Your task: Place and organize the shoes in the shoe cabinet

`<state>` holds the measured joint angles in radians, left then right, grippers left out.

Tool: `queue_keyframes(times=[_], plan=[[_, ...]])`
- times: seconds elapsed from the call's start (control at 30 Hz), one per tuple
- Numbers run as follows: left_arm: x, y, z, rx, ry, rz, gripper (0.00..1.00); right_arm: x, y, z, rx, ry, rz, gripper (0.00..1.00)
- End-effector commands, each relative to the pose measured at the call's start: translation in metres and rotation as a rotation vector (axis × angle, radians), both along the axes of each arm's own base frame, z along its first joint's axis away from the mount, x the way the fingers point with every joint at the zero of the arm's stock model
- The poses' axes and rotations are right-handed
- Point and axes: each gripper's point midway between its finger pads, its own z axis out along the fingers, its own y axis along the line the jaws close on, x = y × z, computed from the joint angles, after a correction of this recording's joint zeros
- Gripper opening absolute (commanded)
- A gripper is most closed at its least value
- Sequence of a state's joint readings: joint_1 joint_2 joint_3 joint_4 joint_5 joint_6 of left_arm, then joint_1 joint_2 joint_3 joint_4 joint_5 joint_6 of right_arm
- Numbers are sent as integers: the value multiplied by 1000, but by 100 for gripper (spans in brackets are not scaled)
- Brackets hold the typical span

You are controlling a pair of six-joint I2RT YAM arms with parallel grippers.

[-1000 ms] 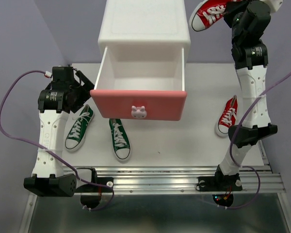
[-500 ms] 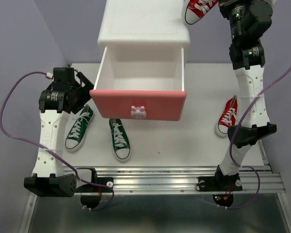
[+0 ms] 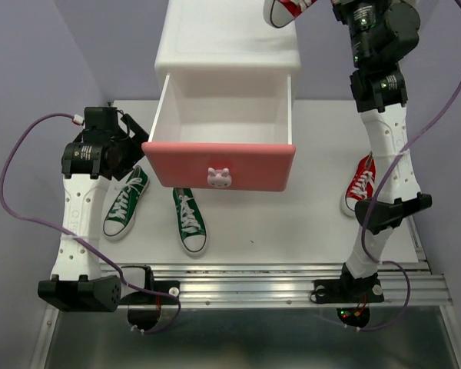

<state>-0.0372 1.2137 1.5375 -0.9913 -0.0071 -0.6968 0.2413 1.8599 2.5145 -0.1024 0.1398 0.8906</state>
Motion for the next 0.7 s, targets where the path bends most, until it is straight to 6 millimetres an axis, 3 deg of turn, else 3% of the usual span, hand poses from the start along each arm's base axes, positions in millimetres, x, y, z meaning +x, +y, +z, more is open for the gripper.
queue_keyframes(times=[0.0,0.07,0.27,0.4,0.67], plan=[[-1,1,6,1,-28,0,99,-58,69,38,6,-131,230,1],[-2,1,5,1,-24,0,99,-62,97,22,-38,-81,286,1],[-8,2,-2,5,-12,-4,99,-83,135,-4,-95,21,389,1],[-13,1,-12,-3,-2,4,99,-113,171,-17,-158,57,529,1],[-13,2,-16,-1,7,10,99,-147,208,-58,-292,184,600,1]])
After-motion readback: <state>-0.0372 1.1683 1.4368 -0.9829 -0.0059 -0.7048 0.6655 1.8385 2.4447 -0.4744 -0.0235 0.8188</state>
